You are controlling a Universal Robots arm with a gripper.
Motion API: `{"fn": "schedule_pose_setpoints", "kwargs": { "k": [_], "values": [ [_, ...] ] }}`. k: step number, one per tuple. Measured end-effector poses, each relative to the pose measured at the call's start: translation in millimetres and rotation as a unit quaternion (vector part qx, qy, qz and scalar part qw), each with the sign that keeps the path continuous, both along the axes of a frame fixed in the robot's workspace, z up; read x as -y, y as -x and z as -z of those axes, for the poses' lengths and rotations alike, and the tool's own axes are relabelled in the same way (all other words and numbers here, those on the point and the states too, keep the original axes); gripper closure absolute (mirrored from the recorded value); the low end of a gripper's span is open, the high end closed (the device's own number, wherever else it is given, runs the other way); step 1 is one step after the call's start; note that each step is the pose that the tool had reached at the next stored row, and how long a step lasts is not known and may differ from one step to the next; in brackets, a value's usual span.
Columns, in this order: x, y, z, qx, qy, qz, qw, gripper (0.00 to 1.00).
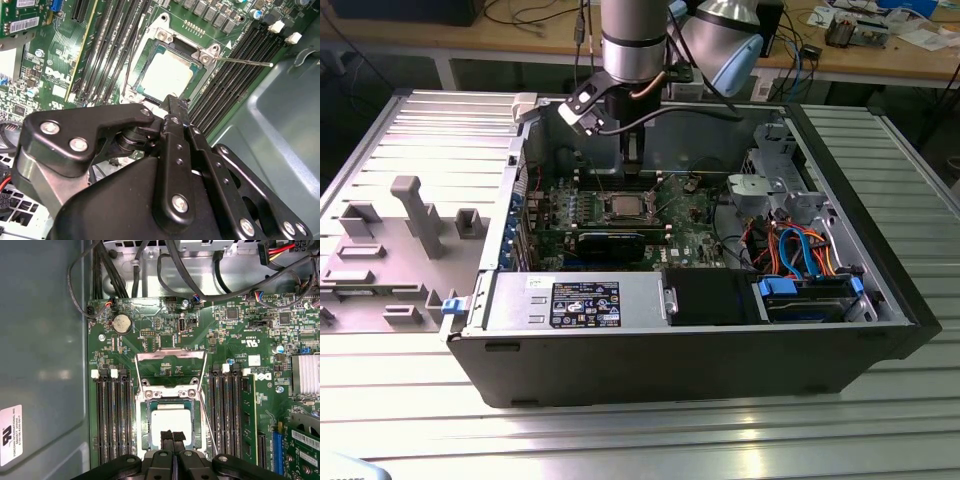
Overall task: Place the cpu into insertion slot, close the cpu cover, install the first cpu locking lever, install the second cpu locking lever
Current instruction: 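Place the cpu into insertion slot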
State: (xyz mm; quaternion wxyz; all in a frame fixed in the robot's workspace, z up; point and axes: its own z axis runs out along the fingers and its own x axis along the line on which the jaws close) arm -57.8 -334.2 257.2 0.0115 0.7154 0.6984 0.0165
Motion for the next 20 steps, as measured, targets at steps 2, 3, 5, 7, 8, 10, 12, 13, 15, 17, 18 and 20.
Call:
{"fn": "schedule_pose_setpoints", "kwargs": {
  "k": [2,3,5,7,8,10,12,13,15,17,18,20],
  "values": [
    [0.0,-1.1,-0.2,-0.0008,0.0000,0.000,1.00000,0.89],
    [0.0,-1.5,-0.3,-0.0010,0.0000,0.000,1.00000,0.89],
    [0.0,-2.2,-0.5,-0.0014,0.0000,0.000,1.00000,0.89],
    [0.0,-2.9,-0.6,-0.0019,0.0000,0.000,1.00000,0.89],
    [0.0,-3.3,-0.7,-0.0022,0.0000,0.000,1.00000,0.89],
    [0.0,-4.0,-0.8,-0.0026,0.0001,0.000,1.00000,0.89],
    [0.0,-4.3,-0.8,-0.0028,0.0000,0.000,1.00000,0.89],
    [0.0,-4.7,-0.9,-0.0030,0.0000,0.000,1.00000,0.89],
    [0.0,-5.6,-1.2,-0.0035,0.0000,0.000,0.99999,0.89],
    [0.0,-6.2,-1.4,-0.0038,0.0000,0.000,0.99999,0.89],
    [0.0,-6.4,-1.5,-0.0039,0.0000,0.000,0.99999,0.89],
    [0.0,-6.7,-1.8,-0.0040,0.0000,0.000,0.99999,0.89]
  ]
}}
